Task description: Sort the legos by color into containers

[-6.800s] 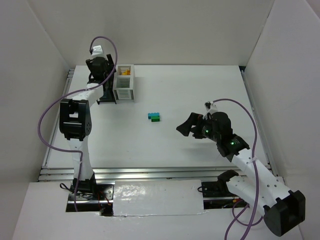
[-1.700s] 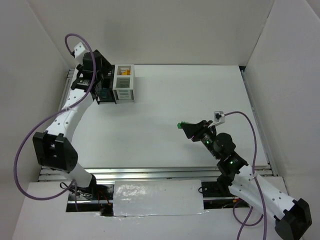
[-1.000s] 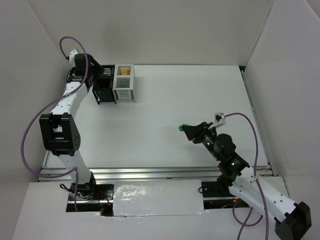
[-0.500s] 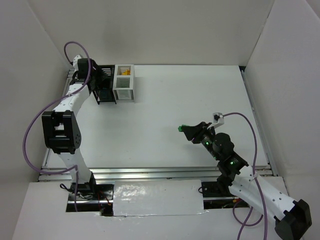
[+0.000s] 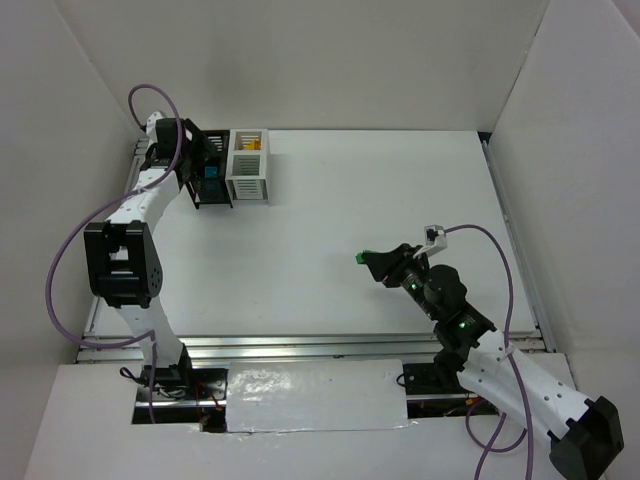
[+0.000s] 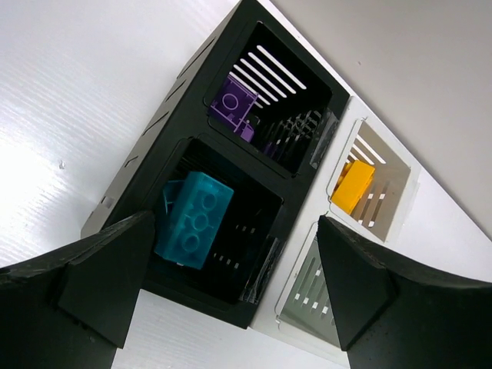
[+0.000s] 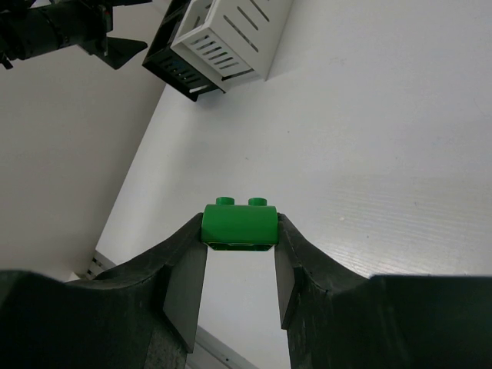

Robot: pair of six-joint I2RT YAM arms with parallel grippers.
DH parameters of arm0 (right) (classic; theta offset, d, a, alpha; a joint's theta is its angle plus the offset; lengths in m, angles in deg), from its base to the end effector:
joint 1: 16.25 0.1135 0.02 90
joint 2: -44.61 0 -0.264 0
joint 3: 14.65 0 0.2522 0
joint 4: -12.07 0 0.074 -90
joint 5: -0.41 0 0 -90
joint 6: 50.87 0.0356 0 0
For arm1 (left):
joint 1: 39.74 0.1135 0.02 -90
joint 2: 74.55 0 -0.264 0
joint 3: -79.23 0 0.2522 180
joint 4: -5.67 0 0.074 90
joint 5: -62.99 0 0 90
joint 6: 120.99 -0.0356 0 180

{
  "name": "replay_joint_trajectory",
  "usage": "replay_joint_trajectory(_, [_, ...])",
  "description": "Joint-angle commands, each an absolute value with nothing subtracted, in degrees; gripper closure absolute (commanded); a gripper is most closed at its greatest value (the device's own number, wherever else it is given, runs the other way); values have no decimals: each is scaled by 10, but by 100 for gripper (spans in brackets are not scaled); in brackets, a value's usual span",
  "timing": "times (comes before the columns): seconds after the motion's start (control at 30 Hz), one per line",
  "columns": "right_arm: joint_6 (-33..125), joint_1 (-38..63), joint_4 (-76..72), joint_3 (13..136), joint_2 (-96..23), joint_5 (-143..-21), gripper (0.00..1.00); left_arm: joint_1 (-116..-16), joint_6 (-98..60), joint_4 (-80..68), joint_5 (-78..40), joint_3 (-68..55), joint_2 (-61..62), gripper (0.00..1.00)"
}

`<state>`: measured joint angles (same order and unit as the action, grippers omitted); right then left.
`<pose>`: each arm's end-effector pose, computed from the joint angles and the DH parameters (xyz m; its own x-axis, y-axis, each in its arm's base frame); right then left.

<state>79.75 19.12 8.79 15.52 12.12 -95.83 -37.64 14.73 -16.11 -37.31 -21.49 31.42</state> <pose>0.1312 0.0884 0.2344 -0.3776 0.5256 -0.7623 -0.3180 0.6996 0.6399 0.4404 0.0225 0.2947 -0.1773 -0.7114 -0.6801 -0.4614 0.6705 -0.5810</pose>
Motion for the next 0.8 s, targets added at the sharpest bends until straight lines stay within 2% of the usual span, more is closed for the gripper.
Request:
replay_joint_trajectory(0.0, [796,190,98,156,118,-961,100,-374,156,-138,-378,-214,291,0])
replay_joint_trajectory(0.17, [796,189,96,161,113,-957,100,-377,145,-121,-349,-205,241,0])
replay_joint_trajectory(0.27, [793,189,101,172,100,-942,100,-386,123,-107,-289,-192,191,0])
replay_joint_trajectory(0.33, [791,186,105,185,85,-931,100,-392,117,-95,-199,-179,154,2])
replay_joint_trajectory(0.43, [797,169,115,212,61,-889,100,-466,98,-92,-157,-137,100,2])
replay_joint_trajectory(0.6, [808,139,111,277,25,-770,100,-586,51,-105,-151,-99,48,1])
replay_joint_trajectory(0.73, [804,107,83,323,27,-692,100,-640,72,8,-21,-25,30,2])
replay_joint_trajectory(0.77, [803,97,82,332,27,-665,100,-645,84,33,54,-15,27,2])
